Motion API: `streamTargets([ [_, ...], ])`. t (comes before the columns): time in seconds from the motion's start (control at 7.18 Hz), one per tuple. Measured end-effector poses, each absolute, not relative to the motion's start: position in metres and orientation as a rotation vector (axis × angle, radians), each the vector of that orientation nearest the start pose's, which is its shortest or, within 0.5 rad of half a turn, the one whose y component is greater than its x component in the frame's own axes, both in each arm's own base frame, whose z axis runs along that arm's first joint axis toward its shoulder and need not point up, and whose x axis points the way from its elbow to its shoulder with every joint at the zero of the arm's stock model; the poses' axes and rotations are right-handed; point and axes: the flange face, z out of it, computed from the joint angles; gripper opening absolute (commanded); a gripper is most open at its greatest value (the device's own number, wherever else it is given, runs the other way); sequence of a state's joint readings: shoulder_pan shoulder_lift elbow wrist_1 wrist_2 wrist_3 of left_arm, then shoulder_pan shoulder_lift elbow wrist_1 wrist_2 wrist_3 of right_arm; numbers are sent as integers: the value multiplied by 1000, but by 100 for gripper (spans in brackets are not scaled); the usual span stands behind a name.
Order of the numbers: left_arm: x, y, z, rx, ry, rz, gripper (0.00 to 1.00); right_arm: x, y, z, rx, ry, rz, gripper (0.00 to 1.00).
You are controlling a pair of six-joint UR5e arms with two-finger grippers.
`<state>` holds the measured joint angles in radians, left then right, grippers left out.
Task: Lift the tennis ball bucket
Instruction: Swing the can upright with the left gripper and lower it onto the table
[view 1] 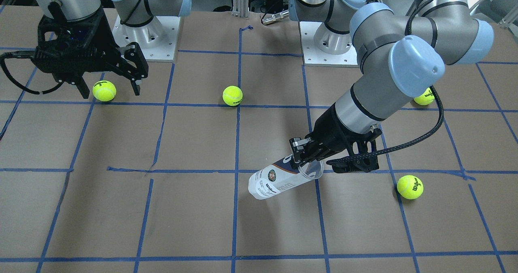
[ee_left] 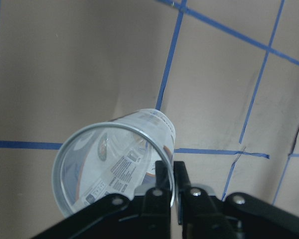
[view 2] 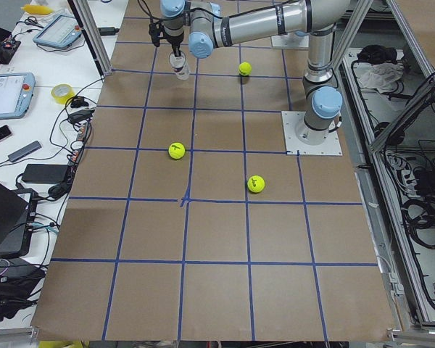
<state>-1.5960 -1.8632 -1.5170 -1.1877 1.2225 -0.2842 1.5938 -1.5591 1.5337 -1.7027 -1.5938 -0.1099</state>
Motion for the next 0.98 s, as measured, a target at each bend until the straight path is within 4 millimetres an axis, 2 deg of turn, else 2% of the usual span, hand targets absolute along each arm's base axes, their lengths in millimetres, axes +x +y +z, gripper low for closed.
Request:
streamTargets([
  [0.28,-214,-611,412,-258,3328,-262,0,141,-509,515,-204,3155,-250,100],
  [0.42,-234,-608,410,-154,3254,-311,0,141,-509,515,-209,3157,-250,100],
  [0.7,-262,-603,398,74,3134,-346,0,138,-510,517,-254,3178,-264,100],
  [0.98,-274,-606,387,179,3098,-363,0,135,-511,519,-304,3193,-285,100],
])
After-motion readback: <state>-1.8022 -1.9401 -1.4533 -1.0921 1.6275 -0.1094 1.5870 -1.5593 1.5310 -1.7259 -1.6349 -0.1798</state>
